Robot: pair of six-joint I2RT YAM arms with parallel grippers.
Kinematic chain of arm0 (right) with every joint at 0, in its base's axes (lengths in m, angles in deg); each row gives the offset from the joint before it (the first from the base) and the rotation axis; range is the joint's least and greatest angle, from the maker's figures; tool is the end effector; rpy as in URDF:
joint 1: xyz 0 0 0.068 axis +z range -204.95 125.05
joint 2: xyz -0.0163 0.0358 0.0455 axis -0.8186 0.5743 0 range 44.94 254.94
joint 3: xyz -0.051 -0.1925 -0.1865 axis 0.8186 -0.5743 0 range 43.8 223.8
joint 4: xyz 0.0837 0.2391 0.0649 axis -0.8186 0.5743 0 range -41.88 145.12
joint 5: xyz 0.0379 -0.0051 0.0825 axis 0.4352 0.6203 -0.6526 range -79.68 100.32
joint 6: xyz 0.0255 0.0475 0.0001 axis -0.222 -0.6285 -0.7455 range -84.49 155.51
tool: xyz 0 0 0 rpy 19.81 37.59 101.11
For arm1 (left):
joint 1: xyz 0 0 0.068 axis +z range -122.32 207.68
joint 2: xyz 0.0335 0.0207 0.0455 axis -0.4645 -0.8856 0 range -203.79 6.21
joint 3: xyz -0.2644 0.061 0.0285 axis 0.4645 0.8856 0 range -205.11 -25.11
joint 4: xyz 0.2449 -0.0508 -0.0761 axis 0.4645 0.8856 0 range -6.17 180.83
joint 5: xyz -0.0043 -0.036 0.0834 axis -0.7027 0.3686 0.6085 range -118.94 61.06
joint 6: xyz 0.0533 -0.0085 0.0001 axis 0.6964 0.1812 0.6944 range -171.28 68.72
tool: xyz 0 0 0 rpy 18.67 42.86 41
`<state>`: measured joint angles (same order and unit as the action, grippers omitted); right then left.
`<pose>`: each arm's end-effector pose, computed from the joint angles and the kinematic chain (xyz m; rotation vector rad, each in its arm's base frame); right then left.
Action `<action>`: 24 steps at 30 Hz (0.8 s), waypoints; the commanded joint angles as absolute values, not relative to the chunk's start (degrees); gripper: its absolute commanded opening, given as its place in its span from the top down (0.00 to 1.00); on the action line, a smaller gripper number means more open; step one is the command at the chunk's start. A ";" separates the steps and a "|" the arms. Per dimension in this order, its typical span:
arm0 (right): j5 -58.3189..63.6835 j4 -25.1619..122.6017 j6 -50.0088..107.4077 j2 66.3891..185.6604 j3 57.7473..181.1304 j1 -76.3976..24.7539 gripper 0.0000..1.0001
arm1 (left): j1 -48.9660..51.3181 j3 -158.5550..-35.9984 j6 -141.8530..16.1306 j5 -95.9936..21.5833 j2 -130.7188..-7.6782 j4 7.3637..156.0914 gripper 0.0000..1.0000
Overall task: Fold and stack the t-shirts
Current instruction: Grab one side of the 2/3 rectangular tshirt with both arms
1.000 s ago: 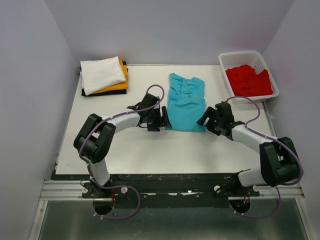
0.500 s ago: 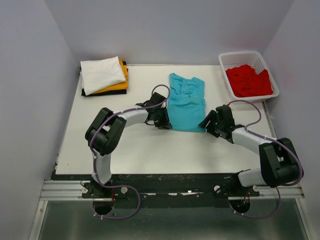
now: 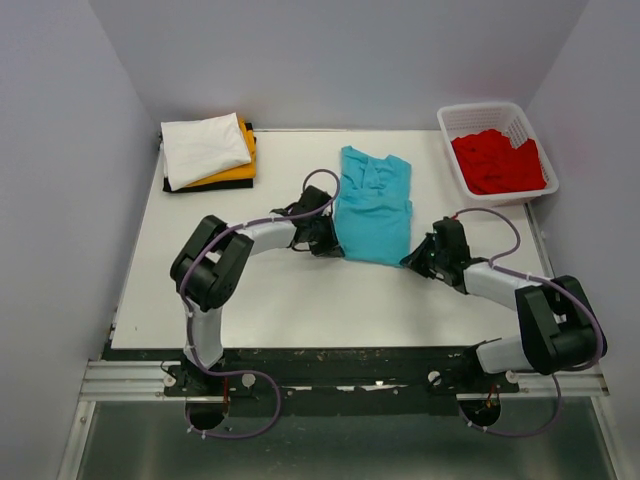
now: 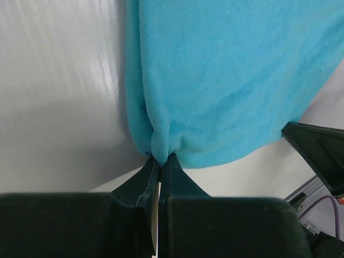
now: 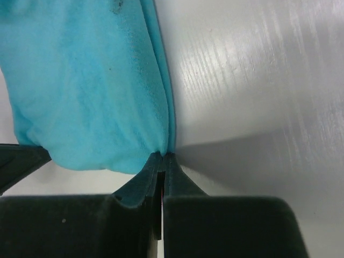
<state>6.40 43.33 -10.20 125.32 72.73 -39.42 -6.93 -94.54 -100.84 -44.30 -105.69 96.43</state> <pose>0.2409 0.0694 0.1400 0.6092 2.3873 0.5714 0.3253 -0.2360 0.1484 -0.2410 2.7301 -0.8515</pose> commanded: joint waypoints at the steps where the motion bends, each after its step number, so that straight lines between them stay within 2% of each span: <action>1: -0.46 44.89 -8.68 124.24 69.09 -39.49 0.99 | -7.34 -86.15 -99.32 -45.11 -101.28 91.75 1.00; 8: -8.20 52.84 -5.61 114.53 64.73 -36.34 0.99 | -11.50 -70.30 -100.68 -40.49 -87.86 87.78 1.00; 16: -3.97 67.98 -12.32 97.63 60.18 -23.19 0.99 | -25.81 -52.23 -112.31 -33.55 -71.84 87.51 1.00; 21: -3.39 76.11 -16.84 84.63 59.58 -19.23 0.99 | -33.93 -49.52 -118.37 -27.71 -64.69 92.30 1.00; 24: -1.32 79.79 -15.89 81.54 62.13 -19.22 0.99 | -35.49 -51.33 -117.99 -24.17 -61.07 95.99 1.00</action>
